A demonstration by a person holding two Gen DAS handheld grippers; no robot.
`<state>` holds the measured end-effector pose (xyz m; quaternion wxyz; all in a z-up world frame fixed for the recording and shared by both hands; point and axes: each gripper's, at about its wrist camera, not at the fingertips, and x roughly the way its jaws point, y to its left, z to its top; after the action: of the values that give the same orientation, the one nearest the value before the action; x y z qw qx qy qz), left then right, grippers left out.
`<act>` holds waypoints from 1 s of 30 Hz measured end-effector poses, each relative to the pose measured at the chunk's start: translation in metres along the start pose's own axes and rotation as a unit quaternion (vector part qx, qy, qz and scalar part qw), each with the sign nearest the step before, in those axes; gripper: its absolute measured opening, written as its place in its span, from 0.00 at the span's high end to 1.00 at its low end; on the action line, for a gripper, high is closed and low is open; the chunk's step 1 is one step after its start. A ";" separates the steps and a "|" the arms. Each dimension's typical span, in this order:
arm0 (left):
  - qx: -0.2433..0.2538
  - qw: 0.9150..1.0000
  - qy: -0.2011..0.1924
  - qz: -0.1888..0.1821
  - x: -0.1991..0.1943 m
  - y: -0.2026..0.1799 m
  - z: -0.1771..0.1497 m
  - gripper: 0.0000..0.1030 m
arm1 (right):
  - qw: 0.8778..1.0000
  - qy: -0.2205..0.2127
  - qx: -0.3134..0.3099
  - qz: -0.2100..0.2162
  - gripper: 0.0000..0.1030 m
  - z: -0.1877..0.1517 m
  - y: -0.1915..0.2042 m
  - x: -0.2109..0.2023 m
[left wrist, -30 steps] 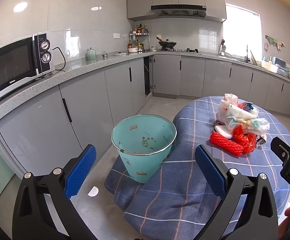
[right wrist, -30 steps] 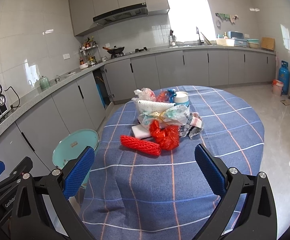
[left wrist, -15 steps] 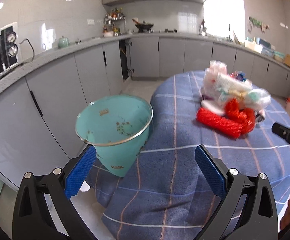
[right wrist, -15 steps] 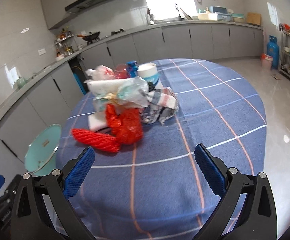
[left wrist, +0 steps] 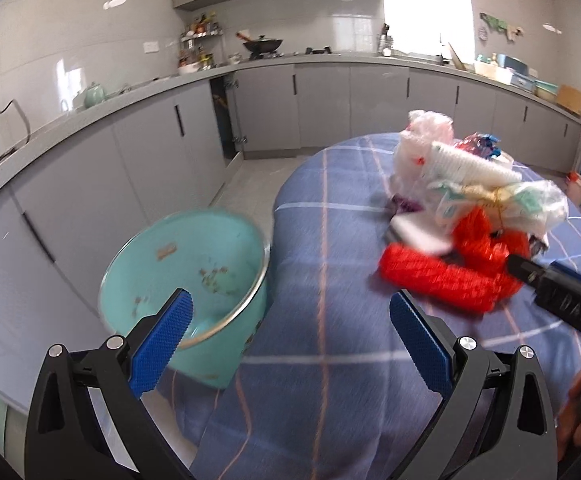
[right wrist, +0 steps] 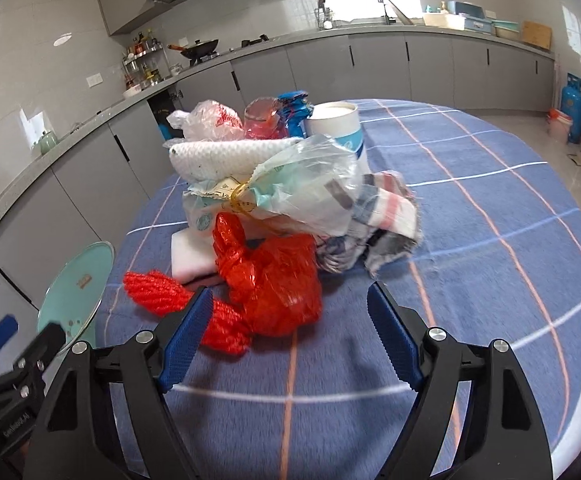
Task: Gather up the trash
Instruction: 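Grasp the red mesh bag with the left tool while the right tool grasps the red plastic bag, then carry both red bags over the teal bucket and open both tools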
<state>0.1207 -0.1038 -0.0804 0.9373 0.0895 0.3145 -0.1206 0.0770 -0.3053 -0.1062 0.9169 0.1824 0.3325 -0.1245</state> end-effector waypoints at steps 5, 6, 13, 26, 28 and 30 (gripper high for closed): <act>0.007 1.000 0.003 -0.018 0.021 -0.017 0.017 0.07 | 0.999 0.031 -0.005 0.013 0.50 0.004 -0.002 0.021; 0.006 1.000 0.005 -0.023 0.025 -0.020 0.020 0.07 | 0.999 0.035 -0.006 0.020 0.60 0.004 -0.003 0.024; 0.018 0.999 0.018 -0.041 0.048 -0.044 0.028 0.12 | 0.999 0.018 -0.025 0.039 0.79 0.000 -0.006 0.005; 0.023 0.992 0.078 -0.100 0.086 -0.072 0.023 0.55 | 0.999 0.026 -0.007 0.041 0.79 -0.009 -0.025 -0.002; 0.023 0.991 0.076 -0.104 0.084 -0.072 0.022 0.63 | 0.999 0.022 -0.007 0.046 0.79 -0.006 -0.023 -0.004; 0.022 0.991 0.070 -0.114 0.078 -0.070 0.021 0.74 | 0.999 0.016 -0.009 0.051 0.79 -0.006 -0.020 -0.008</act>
<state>0.1737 -0.1887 -0.1181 0.8910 0.0816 0.3846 -0.2273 0.0607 -0.3202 -0.1100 0.9183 0.1926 0.3383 -0.0720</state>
